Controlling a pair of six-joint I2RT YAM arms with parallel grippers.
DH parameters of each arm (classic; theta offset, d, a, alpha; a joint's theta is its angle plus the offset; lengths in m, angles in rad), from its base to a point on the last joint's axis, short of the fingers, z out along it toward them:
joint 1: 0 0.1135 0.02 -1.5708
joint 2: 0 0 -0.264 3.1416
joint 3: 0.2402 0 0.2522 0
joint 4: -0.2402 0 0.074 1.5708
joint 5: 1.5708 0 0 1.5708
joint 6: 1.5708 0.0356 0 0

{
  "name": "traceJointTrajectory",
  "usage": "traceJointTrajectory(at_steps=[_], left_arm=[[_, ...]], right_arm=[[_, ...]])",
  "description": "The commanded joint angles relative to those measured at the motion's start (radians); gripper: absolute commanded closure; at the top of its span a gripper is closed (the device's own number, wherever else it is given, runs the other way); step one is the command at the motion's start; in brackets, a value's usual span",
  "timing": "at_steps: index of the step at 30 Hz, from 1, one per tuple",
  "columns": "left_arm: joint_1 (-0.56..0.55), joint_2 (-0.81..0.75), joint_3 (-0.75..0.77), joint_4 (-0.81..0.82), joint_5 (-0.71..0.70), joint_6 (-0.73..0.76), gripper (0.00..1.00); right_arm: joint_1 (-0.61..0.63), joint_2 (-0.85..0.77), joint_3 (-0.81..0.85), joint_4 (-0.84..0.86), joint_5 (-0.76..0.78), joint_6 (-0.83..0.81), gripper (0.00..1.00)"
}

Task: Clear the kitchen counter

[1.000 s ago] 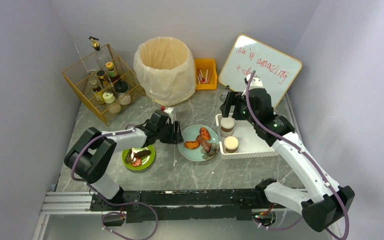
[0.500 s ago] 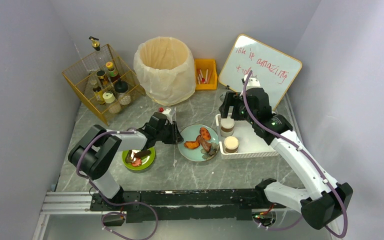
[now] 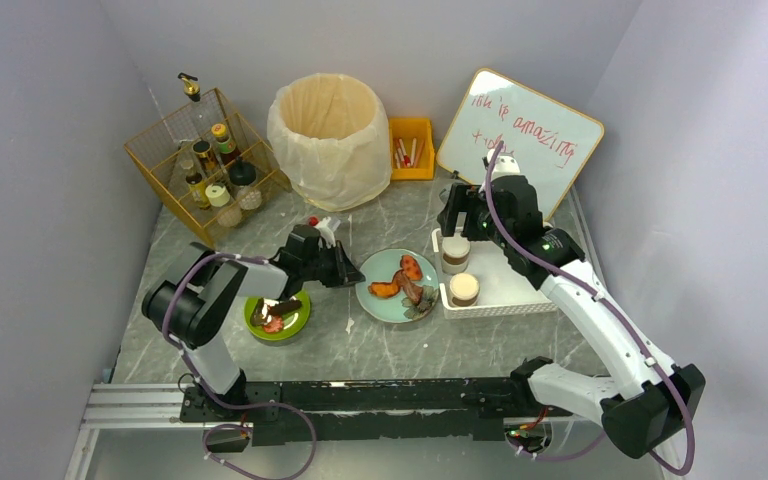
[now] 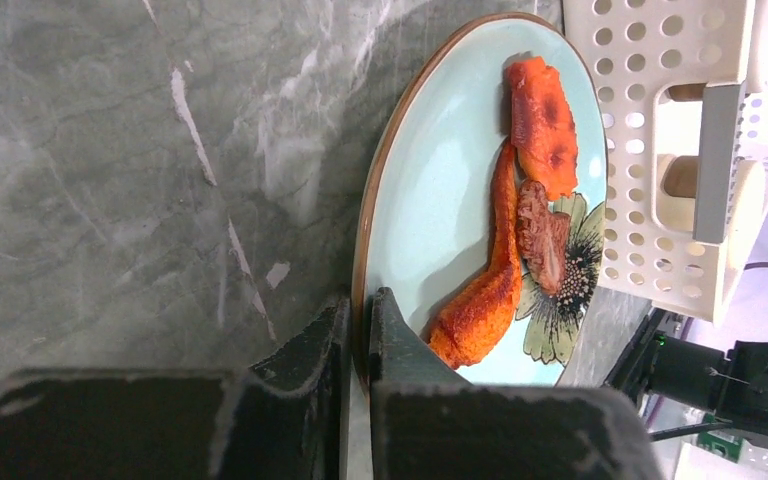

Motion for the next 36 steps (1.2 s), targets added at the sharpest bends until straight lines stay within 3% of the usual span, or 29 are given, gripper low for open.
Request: traceJointTrajectory(at_steps=[1, 12, 25, 36], left_arm=[[0.048, -0.043, -0.020, -0.050, 0.025, 0.030, 0.95], [0.188, -0.137, -0.084, 0.126, 0.190, -0.095, 0.95], [0.237, -0.269, -0.080, 0.176, 0.208, -0.213, 0.95], [0.290, -0.300, -0.185, 0.458, 0.246, -0.404, 0.95]], right_arm=[[0.002, 0.001, 0.014, 0.047, -0.008, -0.011, 0.16], [0.003, -0.009, -0.008, 0.089, -0.013, 0.022, 0.16], [0.002, 0.048, -0.011, 0.148, -0.130, 0.087, 0.16], [0.002, 0.085, -0.033, 0.186, -0.185, 0.130, 0.16]])
